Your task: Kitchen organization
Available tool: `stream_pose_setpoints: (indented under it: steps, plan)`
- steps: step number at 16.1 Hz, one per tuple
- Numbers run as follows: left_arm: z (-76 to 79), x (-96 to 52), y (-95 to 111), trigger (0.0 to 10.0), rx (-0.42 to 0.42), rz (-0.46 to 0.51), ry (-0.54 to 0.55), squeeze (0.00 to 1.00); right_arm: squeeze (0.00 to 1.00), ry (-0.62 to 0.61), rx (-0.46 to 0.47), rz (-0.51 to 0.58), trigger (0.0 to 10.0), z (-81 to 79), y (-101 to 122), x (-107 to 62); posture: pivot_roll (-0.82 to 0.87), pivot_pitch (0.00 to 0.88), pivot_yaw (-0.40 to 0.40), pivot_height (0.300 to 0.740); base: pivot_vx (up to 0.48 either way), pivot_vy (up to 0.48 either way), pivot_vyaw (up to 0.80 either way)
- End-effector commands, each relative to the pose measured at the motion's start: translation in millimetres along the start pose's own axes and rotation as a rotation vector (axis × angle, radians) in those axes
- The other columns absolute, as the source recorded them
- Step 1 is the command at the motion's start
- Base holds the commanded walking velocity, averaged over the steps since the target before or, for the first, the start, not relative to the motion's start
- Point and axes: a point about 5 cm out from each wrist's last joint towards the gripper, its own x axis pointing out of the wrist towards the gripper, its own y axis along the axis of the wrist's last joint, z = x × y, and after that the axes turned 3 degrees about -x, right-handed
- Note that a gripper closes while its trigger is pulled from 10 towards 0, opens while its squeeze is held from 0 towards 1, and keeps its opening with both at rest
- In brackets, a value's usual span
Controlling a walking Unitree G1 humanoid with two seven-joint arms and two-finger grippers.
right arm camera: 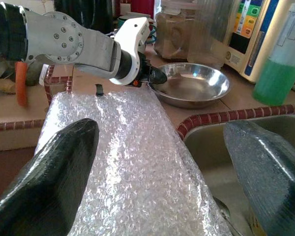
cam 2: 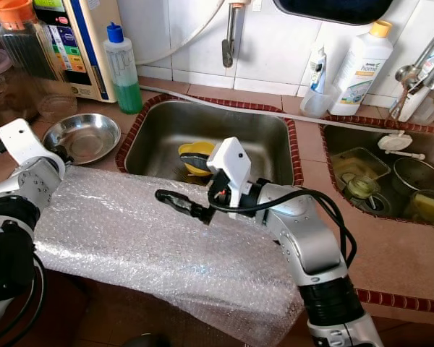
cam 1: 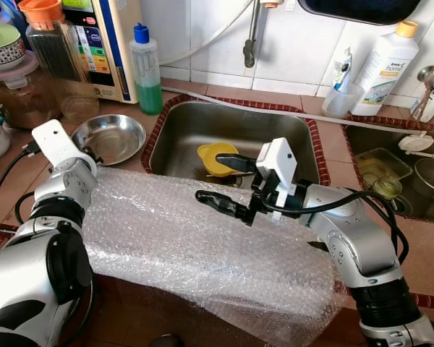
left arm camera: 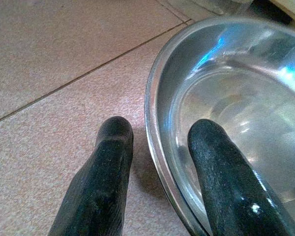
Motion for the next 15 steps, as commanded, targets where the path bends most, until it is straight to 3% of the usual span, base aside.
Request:
stream_pose_setpoints:
  steps: [1,15]
  plan:
    - [-2.4,0.4,-7.0,0.0,0.000,-0.025,0.013,0.00,0.00,0.021,-0.008,0.001,10.0,-1.2,2.8,0.7,0.03,0.057,-0.002,0.740,0.000,0.000,0.00]
    - [-3.2,0.1,2.4,0.0,0.019,0.052,0.017,0.00,0.00,0.005,0.037,0.067,10.0,0.6,10.1,1.7,0.04,0.053,-0.009,0.740,0.000,0.000,0.00]
